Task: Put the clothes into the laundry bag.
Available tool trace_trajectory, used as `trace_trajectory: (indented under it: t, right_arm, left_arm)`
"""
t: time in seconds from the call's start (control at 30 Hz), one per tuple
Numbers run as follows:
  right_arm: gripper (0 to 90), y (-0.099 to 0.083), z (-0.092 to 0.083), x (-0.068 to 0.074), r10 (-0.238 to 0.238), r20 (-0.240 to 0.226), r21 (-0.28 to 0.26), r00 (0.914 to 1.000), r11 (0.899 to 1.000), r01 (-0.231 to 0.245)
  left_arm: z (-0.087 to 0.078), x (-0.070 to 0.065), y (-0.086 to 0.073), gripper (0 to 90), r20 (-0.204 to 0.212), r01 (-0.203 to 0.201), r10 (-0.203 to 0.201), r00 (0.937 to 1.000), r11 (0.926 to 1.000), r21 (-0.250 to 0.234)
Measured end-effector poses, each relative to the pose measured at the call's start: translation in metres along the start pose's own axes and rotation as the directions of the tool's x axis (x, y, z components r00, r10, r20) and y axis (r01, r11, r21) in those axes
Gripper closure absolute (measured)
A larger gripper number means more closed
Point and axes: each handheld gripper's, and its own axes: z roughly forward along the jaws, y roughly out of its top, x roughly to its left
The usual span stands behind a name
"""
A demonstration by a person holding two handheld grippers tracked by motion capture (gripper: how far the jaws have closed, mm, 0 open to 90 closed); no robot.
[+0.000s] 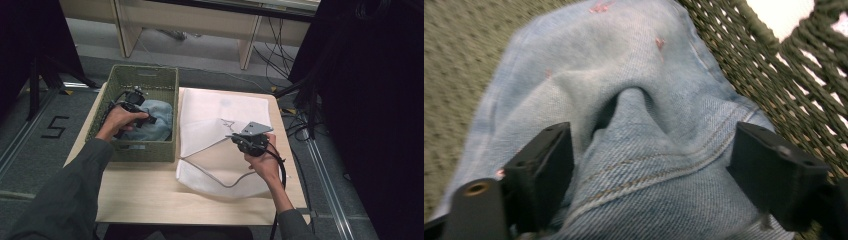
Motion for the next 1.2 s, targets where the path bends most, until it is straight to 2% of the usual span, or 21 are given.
trace_trajectory:
  t: [0.07,0.1,0.13,0.2,0.27,0.33,0.43,0.57,0.6,0.67,0.77,0.87,0.93,1.0,1.1,1.2]
  right_arm:
    - [84.3,0.000,0.000,0.000,0.001,0.000,0.000,1.0000,1.000,-0.001]
    - [84.3,0.000,0.000,0.000,0.003,0.001,-0.002,1.0000,1.000,-0.003]
    - [84.3,0.000,0.000,0.000,0.014,0.001,0.000,0.9999,1.000,-0.014]
    - [84.2,0.000,0.000,-0.001,-0.005,-0.001,-0.001,1.0000,1.000,0.005]
    - [84.1,-0.001,0.001,0.001,0.010,0.005,-0.010,0.9999,1.000,-0.010]
    - [84.0,0.000,0.001,0.000,0.003,0.003,-0.010,1.0000,1.000,-0.003]
    - [83.9,0.000,0.000,0.000,0.002,-0.005,0.000,1.0000,1.000,-0.002]
    - [83.7,-0.001,0.000,0.000,0.002,-0.005,-0.003,1.0000,1.000,-0.002]
    - [83.6,-0.001,0.000,0.000,-0.001,-0.004,-0.004,1.0000,1.000,0.001]
    - [83.5,-0.001,0.001,0.001,0.013,-0.001,-0.008,0.9999,1.000,-0.013]
    - [83.4,-0.002,0.000,0.003,0.030,-0.005,-0.003,0.9995,1.000,-0.030]
    - [83.5,-0.002,0.000,0.002,0.000,0.000,-0.008,1.0000,1.000,0.000]
    - [83.7,-0.002,0.000,0.001,-0.001,-0.004,-0.007,1.0000,1.000,0.001]
    - [83.9,-0.003,0.000,0.001,0.009,-0.002,-0.012,1.0000,1.000,-0.009]
    - [84.2,-0.003,0.001,0.001,0.002,-0.006,-0.006,1.0000,1.000,-0.002]
    - [84.2,-0.002,0.000,0.001,-0.001,-0.009,-0.004,1.0000,1.000,0.001]
  left_arm:
    - [0.005,-0.003,-0.002,14.2,0.002,-0.005,0.005,1.0000,0.9999,-0.010]
    - [0.007,-0.004,-0.002,13.7,0.010,-0.009,0.009,0.9999,1.0000,0.002]
    - [0.011,-0.006,-0.004,11.9,0.002,-0.018,0.018,0.9998,0.9998,-0.006]
    - [0.016,-0.009,-0.004,6.2,-0.002,-0.041,0.041,0.9992,0.9987,0.030]
    - [0.023,-0.014,-0.005,0.0,-0.016,-0.082,0.083,0.9964,0.9950,0.056]
    - [0.028,-0.017,-0.006,0.0,-0.048,-0.132,0.136,0.9895,0.9879,0.081]
    - [0.033,-0.016,-0.006,0.0,-0.084,-0.114,0.120,0.9892,0.9904,0.078]
    - [0.039,-0.018,-0.008,0.0,-0.133,-0.134,0.145,0.9804,0.9866,0.094]
    - [0.041,-0.019,-0.008,2.1,-0.148,-0.136,0.151,0.9775,0.9853,0.103]
    - [0.042,-0.018,-0.010,12.7,-0.176,-0.138,0.155,0.9721,0.9849,0.104]
    - [0.043,-0.018,-0.011,31.5,-0.209,-0.110,0.132,0.9690,0.9873,0.114]
    - [0.042,-0.017,-0.009,43.6,-0.228,-0.104,0.127,0.9655,0.9884,0.111]
    - [0.039,-0.015,-0.009,53.1,-0.227,-0.082,0.100,0.9687,0.9929,0.086]
    - [0.036,-0.014,-0.007,62.0,-0.235,-0.067,0.082,0.9686,0.9952,0.071]
    - [0.032,-0.013,-0.004,68.4,-0.231,-0.070,0.079,0.9696,0.9963,0.050]
    - [0.027,-0.010,-0.002,71.8,-0.213,-0.023,0.027,0.9767,0.9995,0.023]
